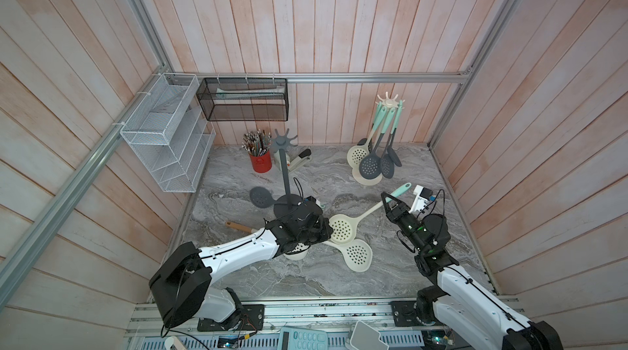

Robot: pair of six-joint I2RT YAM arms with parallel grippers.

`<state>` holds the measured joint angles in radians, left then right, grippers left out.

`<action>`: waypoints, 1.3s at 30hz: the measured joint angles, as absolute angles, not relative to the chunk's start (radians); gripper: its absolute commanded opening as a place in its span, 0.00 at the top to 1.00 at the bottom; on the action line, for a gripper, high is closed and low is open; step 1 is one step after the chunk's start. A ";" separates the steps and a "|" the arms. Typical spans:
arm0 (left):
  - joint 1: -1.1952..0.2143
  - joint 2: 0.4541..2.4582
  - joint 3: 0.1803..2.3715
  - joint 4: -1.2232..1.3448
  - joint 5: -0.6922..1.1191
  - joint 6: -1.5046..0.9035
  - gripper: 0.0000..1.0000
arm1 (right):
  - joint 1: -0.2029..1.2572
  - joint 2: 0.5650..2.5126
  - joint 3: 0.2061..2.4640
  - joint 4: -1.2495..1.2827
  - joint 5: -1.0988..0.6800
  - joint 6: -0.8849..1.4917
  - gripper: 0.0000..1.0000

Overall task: Hang the skimmer on the kitchen utensil rack
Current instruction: Pick up the skimmer from the center of the board.

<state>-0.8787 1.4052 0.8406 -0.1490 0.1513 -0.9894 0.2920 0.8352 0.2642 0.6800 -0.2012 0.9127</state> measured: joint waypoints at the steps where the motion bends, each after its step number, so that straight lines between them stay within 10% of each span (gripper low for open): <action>1: -0.879 1.400 0.840 -0.148 0.151 -0.984 0.78 | 0.292 0.835 0.271 0.679 -0.204 0.910 1.00; 11: -0.881 1.343 0.808 -0.145 0.118 -0.862 0.24 | 0.291 0.810 0.356 0.556 -0.234 0.717 1.00; 39: -0.846 1.212 0.805 -0.015 0.411 -0.242 0.27 | 0.451 1.066 0.604 0.500 -0.591 0.336 1.00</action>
